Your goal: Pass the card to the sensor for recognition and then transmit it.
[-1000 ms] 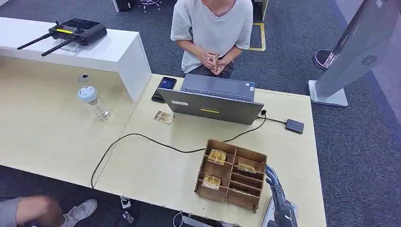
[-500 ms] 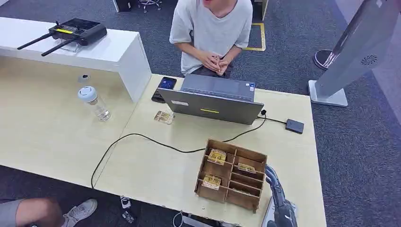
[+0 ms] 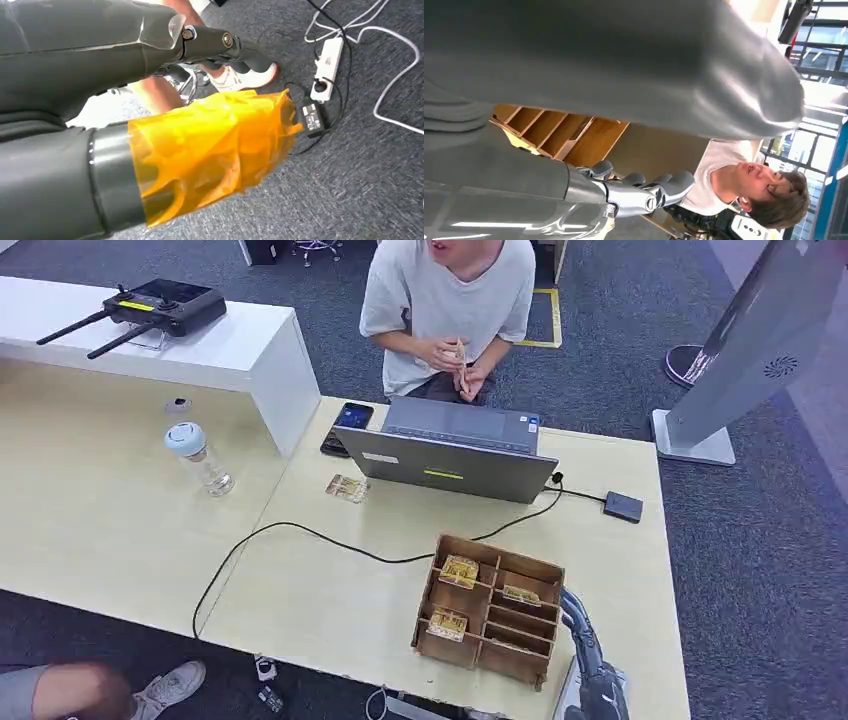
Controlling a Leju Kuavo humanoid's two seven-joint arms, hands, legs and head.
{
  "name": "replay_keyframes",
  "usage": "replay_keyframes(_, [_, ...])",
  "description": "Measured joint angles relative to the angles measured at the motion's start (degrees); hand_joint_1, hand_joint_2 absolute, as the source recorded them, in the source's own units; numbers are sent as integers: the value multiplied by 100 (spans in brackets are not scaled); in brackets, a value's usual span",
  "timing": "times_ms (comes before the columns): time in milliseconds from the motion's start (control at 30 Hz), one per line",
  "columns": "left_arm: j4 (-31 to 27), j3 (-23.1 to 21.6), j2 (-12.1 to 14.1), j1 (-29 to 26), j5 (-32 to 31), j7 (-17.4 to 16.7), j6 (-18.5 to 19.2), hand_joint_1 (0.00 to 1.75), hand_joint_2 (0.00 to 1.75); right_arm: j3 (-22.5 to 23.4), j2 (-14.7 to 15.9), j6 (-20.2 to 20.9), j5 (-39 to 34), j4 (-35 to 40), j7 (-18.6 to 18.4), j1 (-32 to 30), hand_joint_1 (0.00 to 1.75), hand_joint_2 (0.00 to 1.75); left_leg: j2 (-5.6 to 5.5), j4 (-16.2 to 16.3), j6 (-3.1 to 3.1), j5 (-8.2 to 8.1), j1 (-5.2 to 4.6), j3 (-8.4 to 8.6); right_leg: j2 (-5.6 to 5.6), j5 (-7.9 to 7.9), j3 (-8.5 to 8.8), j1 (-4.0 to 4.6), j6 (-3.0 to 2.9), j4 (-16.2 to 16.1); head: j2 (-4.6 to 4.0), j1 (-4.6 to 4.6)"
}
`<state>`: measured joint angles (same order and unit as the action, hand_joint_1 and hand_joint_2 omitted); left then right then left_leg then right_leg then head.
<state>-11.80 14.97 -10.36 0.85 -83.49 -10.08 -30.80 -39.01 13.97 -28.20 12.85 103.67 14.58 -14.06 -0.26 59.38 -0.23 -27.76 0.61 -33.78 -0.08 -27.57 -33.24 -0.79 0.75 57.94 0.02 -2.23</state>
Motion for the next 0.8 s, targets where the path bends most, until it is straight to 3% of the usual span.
replay_keyframes(800, [0, 0, 0, 13, 33, 55, 2, 0, 0, 0, 0, 94, -33, -2, -20, 50, 0, 0, 0, 0, 0, 0, 0, 0, 0, 0, 0, 0, 0, 0, 0, 0])
